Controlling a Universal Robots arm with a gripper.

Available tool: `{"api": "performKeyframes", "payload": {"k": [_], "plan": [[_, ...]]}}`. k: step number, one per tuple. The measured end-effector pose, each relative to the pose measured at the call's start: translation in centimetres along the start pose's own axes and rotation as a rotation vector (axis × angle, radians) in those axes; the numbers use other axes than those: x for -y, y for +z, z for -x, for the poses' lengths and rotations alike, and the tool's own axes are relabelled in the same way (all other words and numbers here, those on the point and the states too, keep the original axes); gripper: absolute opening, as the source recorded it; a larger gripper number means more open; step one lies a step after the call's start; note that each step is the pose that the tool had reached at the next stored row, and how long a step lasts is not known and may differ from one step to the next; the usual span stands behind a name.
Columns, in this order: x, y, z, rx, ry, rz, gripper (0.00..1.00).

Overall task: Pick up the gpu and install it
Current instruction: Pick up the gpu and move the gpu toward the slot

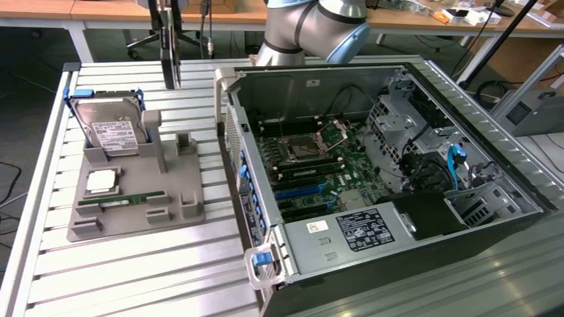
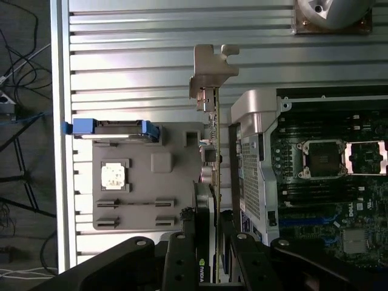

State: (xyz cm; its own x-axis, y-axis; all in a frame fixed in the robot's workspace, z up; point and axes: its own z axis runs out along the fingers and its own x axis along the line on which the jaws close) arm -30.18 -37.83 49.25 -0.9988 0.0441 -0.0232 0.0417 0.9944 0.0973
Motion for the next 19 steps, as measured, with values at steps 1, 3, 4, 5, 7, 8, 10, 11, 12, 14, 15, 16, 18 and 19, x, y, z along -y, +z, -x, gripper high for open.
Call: {"api": "performKeyframes", "payload": {"k": [1, 3, 4, 5, 7, 8, 10, 11, 12, 14, 15, 16, 18, 19], "plan": [[0.0, -0.07, 0.0, 0.0, 0.0, 0.0008, 0.27], [-0.02, -0.18, 0.01, -0.0001, 0.0, 0.0021, 0.27], [-0.02, -0.23, 0.01, -0.0001, 0.0, 0.0027, 0.27], [-0.03, -0.29, 0.01, -0.0002, 0.0, 0.0035, 0.27], [-0.04, -0.43, 0.01, -0.0003, 0.0, 0.0057, 0.27], [-0.05, -0.5, 0.01, -0.0003, 0.0, 0.0068, 0.27], [-0.06, -0.6, 0.01, -0.0004, 0.0, 0.0083, 0.27], [-0.06, -0.64, 0.02, -0.0004, 0.0, 0.0091, 0.27], [-0.07, -0.7, 0.02, -0.0004, 0.0, 0.0099, 0.27], [-0.08, -0.79, 0.02, -0.0005, 0.0, 0.0115, 0.27], [-0.08, -0.84, 0.02, -0.0006, 0.0, 0.0124, 0.27], [-0.09, -0.89, 0.02, -0.0006, 0.0, 0.0133, 0.27], [-0.09, -0.99, 0.02, -0.0006, 0.0, 0.0154, 0.27], [-0.1, -1.04, 0.02, -0.0007, 0.0, 0.0164, 0.27]]}}
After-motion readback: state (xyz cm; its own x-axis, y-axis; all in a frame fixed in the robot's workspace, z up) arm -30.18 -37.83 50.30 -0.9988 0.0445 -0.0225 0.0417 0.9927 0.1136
